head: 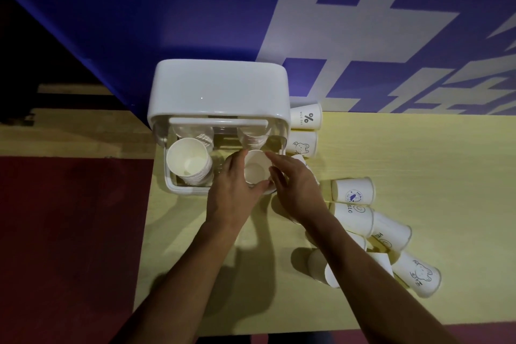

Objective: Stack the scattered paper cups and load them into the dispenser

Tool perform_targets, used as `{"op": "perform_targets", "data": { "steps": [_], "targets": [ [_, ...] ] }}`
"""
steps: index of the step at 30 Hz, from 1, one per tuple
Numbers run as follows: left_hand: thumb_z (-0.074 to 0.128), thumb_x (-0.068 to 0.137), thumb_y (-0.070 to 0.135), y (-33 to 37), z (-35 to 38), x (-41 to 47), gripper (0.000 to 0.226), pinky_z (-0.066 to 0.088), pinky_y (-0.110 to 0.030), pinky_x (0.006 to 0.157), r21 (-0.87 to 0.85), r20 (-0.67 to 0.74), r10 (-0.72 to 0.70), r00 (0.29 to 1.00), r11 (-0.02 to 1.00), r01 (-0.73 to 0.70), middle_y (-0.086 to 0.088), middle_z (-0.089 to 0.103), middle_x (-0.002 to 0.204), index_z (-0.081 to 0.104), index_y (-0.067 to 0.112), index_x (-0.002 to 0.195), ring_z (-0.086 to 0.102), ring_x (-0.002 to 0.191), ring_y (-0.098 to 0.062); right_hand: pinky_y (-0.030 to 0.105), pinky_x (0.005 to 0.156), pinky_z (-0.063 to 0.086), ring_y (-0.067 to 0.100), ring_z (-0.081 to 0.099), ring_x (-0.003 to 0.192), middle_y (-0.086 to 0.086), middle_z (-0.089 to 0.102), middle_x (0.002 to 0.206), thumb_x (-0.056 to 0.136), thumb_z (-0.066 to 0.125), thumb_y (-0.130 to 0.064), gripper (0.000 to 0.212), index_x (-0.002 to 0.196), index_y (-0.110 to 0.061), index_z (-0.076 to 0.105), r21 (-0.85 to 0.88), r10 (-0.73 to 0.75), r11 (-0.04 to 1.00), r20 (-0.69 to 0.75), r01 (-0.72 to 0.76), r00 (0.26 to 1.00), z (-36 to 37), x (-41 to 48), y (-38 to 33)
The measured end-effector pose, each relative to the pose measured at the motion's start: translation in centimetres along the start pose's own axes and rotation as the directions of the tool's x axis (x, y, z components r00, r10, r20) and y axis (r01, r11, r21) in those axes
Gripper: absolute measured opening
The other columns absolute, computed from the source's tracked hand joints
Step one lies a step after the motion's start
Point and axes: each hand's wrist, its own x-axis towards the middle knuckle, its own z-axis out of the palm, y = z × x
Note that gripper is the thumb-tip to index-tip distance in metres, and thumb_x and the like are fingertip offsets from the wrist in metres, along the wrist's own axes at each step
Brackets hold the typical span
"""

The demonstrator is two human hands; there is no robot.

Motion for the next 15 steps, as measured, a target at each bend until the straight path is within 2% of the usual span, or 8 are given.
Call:
{"op": "perform_targets", "data": {
  "steps": [2, 4, 6, 7, 9, 11, 13, 15],
  "targets": [
    [0.085, 0.073, 0.054, 0.1, -0.2, -0.2, 0.089, 0.053, -0.037, 0.095, 0.013, -0.016, 0.016, 1.0, 1.0, -0.016, -0.004, 0.056, 0.142, 0.045, 0.019, 0.145, 0.055, 0.127, -0.024, 0.029, 0.091, 0.05, 0.015, 0.064, 0.11, -0.003, 0.071, 0.122, 0.103, 0.055, -0.019, 0.033, 0.135, -0.019, 0.066, 0.053, -0.006, 0.999, -0.072, 0.01, 0.997, -1.0, -0.4, 0.1],
    [0.079, 0.076, 0.062, 0.6, -0.9, -0.9, 0.091, 0.05, -0.036, 0.099, 0.053, -0.081, 0.083, 0.993, 0.996, -0.079, -0.006, 0.053, 0.144, 0.044, 0.017, 0.146, 0.051, 0.13, -0.024, 0.024, 0.088, 0.052, 0.005, 0.065, 0.107, -0.01, 0.071, 0.118, 0.104, 0.056, -0.022, 0.028, 0.129, -0.02, 0.07, 0.141, 0.076, 0.989, -0.173, -0.052, 0.982, -2.8, -0.9, 0.7],
    [0.077, 0.081, 0.055, 2.1, -1.4, -1.9, 0.078, 0.049, -0.035, 0.098, 0.123, -0.153, 0.226, 0.962, 0.97, -0.208, -0.009, 0.055, 0.14, 0.051, 0.012, 0.141, 0.051, 0.127, -0.026, 0.023, 0.086, 0.054, 0.004, 0.066, 0.106, -0.011, 0.072, 0.117, 0.104, 0.058, -0.023, 0.025, 0.123, -0.021, 0.073, 0.179, 0.206, 0.97, -0.243, -0.165, 0.948, -4.7, -1.1, 2.2],
    [0.075, 0.084, 0.051, 3.4, -1.5, -2.2, 0.07, 0.051, -0.035, 0.095, 0.137, -0.138, 0.299, 0.944, 0.95, -0.281, -0.008, 0.056, 0.138, 0.053, 0.012, 0.138, 0.053, 0.124, -0.025, 0.026, 0.088, 0.055, 0.008, 0.067, 0.107, -0.007, 0.074, 0.117, 0.103, 0.058, -0.023, 0.024, 0.122, -0.019, 0.074, 0.179, 0.26, 0.96, -0.264, -0.218, 0.929, -5.8, -1.0, 3.2],
    [0.072, 0.088, 0.041, 6.2, -0.6, -2.1, 0.055, 0.057, -0.034, 0.088, 0.097, -0.037, 0.426, 0.904, 0.902, -0.421, -0.003, 0.059, 0.134, 0.056, 0.015, 0.133, 0.059, 0.117, -0.022, 0.037, 0.093, 0.057, 0.016, 0.069, 0.107, -0.001, 0.076, 0.116, 0.103, 0.057, -0.024, 0.025, 0.12, -0.016, 0.074, 0.154, 0.316, 0.947, -0.289, -0.282, 0.904, -7.8, -0.4, 5.2],
    [0.071, 0.088, 0.031, 9.0, 1.3, -0.7, 0.05, 0.057, -0.035, 0.091, 0.088, 0.102, 0.492, 0.865, 0.861, -0.5, 0.001, 0.057, 0.137, 0.056, 0.018, 0.134, 0.059, 0.119, -0.019, 0.043, 0.095, 0.056, 0.016, 0.068, 0.109, -0.001, 0.076, 0.117, 0.104, 0.056, -0.026, 0.027, 0.121, -0.016, 0.074, 0.13, 0.33, 0.944, -0.293, -0.305, 0.897, -9.7, 0.4, 6.4],
    [0.069, 0.09, 0.026, 11.2, 3.9, 1.8, 0.06, 0.049, -0.035, 0.104, 0.172, 0.243, 0.443, 0.863, 0.856, -0.488, 0.001, 0.048, 0.147, 0.047, 0.018, 0.145, 0.05, 0.131, -0.02, 0.04, 0.096, 0.055, 0.014, 0.068, 0.108, -0.001, 0.075, 0.118, 0.104, 0.055, -0.026, 0.028, 0.121, -0.016, 0.074, 0.107, 0.329, 0.944, -0.289, -0.311, 0.899, -11.7, 1.1, 7.3],
    [0.067, 0.09, 0.025, 12.3, 6.5, 4.9, 0.068, 0.044, -0.037, 0.107, 0.328, 0.334, 0.347, 0.876, 0.828, -0.454, -0.002, 0.042, 0.152, 0.038, 0.018, 0.151, 0.044, 0.136, -0.022, 0.036, 0.095, 0.055, 0.012, 0.067, 0.104, -0.001, 0.075, 0.118, 0.105, 0.055, -0.027, 0.028, 0.122, -0.015, 0.074, 0.081, 0.32, 0.947, -0.267, -0.31, 0.909, -13.5, 1.5, 8.5]
  ]
}}
